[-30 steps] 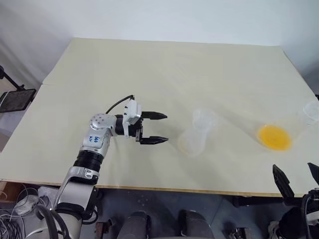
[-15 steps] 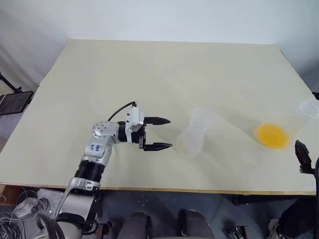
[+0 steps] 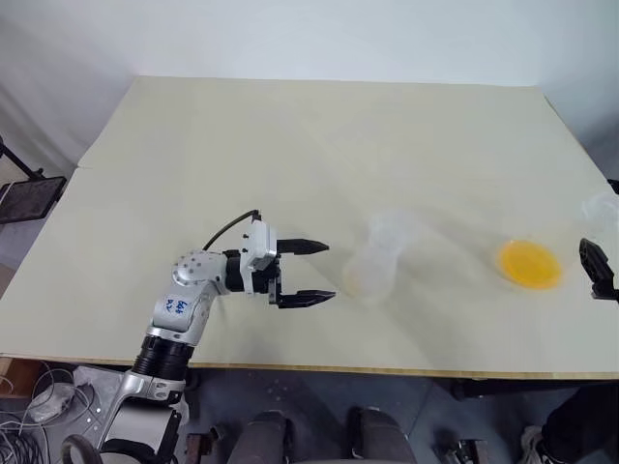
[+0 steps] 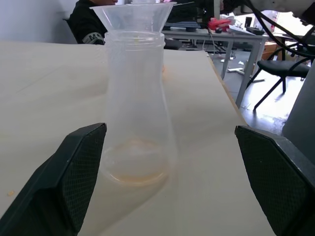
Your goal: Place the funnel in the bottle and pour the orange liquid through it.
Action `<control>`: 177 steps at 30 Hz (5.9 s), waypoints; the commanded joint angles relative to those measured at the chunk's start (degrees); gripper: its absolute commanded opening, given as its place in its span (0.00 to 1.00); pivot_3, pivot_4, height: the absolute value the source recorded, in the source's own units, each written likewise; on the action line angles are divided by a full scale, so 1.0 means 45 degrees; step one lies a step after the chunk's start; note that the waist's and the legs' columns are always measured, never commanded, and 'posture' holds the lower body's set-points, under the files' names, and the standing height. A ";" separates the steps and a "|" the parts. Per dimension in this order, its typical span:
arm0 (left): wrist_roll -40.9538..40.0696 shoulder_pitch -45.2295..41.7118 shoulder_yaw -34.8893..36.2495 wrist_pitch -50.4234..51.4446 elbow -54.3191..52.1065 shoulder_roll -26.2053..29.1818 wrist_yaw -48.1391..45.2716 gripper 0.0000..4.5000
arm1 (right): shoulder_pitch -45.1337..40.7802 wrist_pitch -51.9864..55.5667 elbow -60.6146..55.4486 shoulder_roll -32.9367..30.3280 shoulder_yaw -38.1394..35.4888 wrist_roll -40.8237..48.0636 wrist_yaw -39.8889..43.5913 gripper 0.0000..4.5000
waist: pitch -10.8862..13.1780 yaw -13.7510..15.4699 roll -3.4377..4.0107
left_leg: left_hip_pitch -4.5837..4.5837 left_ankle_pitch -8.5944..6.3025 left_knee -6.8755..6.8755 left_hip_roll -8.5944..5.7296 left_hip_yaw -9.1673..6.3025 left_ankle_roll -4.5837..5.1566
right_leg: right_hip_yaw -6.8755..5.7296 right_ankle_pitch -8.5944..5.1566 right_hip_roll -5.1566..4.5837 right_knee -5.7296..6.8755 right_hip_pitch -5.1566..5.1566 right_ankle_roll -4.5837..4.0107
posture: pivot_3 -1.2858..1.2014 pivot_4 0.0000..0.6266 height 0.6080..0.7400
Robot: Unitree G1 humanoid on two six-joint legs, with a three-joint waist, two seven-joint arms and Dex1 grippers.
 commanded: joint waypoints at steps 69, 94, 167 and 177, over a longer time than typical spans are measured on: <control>0.0168 -0.3154 0.0049 -0.2114 0.4789 -0.0029 -0.2158 1.00 | -0.6189 0.4028 -0.7714 -0.4265 1.2009 -0.9768 0.0311 0.55 | 0.0021 -0.0034 0.0033 | -0.0049 0.0002 -0.0008 -0.0001 -0.0016 -0.0003 | -0.0032 0.0001 0.0010 -0.0080 -0.0013 0.0002 | 0.52 0.24 1.00; 0.0212 -0.3214 0.0102 -0.2030 0.4641 -0.0098 -0.2146 1.00 | -0.5115 0.1170 -0.7753 -0.4154 1.1761 -1.3825 0.2803 0.55 | 0.0022 -0.0035 0.0030 | -0.0054 0.0002 -0.0007 -0.0006 -0.0018 -0.0005 | -0.0041 0.0005 0.0010 -0.0080 -0.0012 0.0010 | 0.52 0.24 1.00; 0.0225 -0.3503 0.0192 -0.2365 0.5254 -0.0171 -0.2214 1.00 | -0.4617 -0.6772 -0.5131 -0.3040 0.9129 -1.6978 0.4391 0.55 | 0.0024 -0.0034 0.0027 | -0.0050 0.0005 -0.0003 -0.0001 -0.0012 -0.0009 | -0.0041 0.0005 0.0018 -0.0070 -0.0010 0.0010 | 0.52 0.24 1.00; 0.0235 -0.3499 0.0206 -0.2485 0.5328 -0.0224 -0.2158 1.00 | -0.4641 -0.7378 -0.4843 -0.3147 0.8845 -1.7091 0.4370 0.55 | 0.0025 -0.0031 0.0027 | -0.0049 0.0005 -0.0003 -0.0001 -0.0012 -0.0009 | -0.0040 0.0005 0.0018 -0.0069 -0.0009 0.0011 | 0.52 0.24 1.00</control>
